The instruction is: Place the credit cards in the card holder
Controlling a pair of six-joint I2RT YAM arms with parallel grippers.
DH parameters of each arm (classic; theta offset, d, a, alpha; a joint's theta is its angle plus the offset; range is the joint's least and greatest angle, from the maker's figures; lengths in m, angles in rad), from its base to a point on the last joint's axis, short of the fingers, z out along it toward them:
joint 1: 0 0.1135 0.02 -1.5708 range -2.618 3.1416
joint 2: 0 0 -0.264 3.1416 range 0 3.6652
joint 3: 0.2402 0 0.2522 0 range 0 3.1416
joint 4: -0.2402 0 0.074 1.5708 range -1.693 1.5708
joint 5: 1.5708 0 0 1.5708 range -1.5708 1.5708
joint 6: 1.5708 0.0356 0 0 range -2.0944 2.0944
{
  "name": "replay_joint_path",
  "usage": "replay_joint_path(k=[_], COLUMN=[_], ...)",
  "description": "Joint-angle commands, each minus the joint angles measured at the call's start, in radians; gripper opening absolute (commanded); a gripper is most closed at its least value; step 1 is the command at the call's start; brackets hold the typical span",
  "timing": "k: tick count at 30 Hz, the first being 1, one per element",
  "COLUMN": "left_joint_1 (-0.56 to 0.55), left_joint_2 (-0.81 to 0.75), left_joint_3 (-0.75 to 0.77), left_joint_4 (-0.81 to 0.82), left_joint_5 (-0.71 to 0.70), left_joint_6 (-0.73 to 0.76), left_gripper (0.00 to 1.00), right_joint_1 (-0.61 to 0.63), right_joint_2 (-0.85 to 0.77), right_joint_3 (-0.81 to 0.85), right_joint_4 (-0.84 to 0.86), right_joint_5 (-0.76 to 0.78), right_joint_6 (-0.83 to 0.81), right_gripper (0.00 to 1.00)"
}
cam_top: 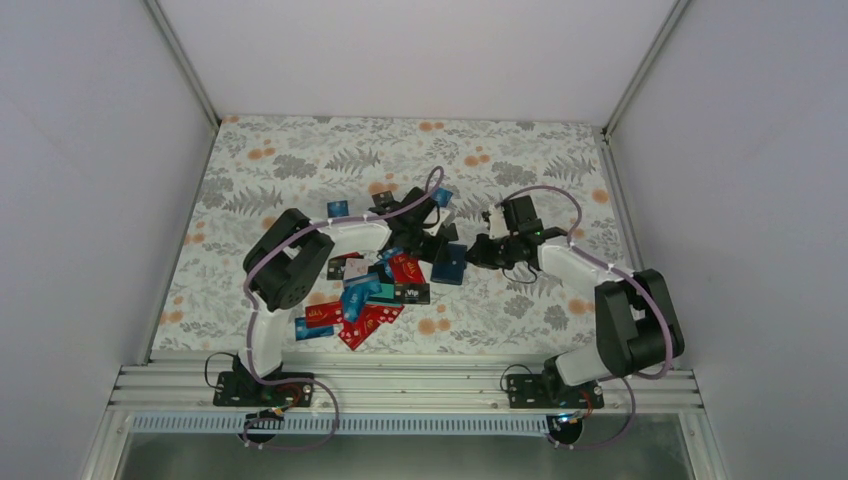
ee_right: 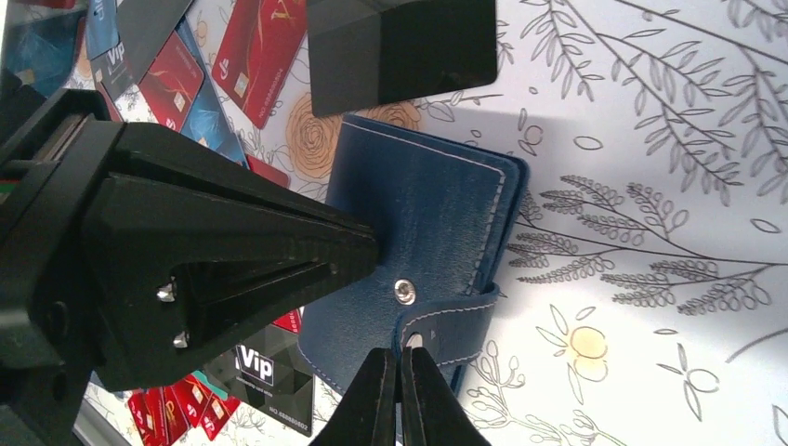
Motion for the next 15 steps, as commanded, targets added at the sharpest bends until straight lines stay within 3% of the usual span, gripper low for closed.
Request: replay_joint_path(k=[1, 15], left_joint_1=[-0.009, -0.011], left_joint_2=[0.032, 0.024], left_joint_3=[0.013, -0.021], left_joint_4=[-0.026, 0.006], left_joint_5=[-0.037, -0.026], left_joint_6=[-0.005, -0.035], left_gripper=[0.06, 0.06], right_joint_1=[0.032, 0.084], right_joint_2=[0.028, 0.148], right_joint_3=[0.045, 0.082], right_joint_4=[-0.009, 0.022], right_joint_5=[-0.029, 0.002], right_joint_6=[-0.018, 0.030], right_gripper=[0.04, 0.04])
